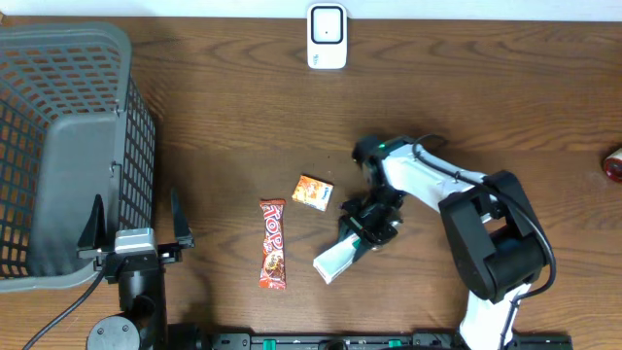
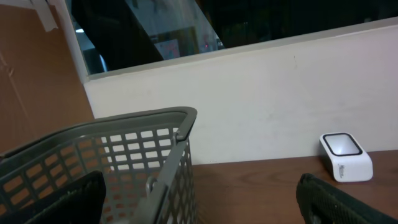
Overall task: Scan the item barcode
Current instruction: 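Lower the right gripper onto the white Panadol box and grasp its end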
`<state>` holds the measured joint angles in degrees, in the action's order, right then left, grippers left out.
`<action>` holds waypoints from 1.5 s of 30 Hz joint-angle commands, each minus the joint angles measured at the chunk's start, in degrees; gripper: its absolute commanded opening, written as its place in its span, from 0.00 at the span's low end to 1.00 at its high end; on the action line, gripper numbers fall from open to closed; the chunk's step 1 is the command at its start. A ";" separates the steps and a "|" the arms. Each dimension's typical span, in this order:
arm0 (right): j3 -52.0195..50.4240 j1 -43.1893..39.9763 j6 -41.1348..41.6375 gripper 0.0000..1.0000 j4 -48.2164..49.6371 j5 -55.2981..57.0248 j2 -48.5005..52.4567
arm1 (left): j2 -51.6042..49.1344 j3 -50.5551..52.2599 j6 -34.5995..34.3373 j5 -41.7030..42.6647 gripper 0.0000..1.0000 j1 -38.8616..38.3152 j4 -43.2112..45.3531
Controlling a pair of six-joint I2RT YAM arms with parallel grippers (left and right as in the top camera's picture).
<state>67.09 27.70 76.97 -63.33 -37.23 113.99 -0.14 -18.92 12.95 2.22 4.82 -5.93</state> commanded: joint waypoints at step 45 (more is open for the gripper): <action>-0.35 -3.02 23.21 0.27 4.81 -9.27 0.63 | -0.13 11.26 -12.17 -3.34 0.96 0.24 -12.02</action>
<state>66.92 25.04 91.64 -60.03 -46.44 113.99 -0.14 -18.92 12.95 2.22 4.82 -5.93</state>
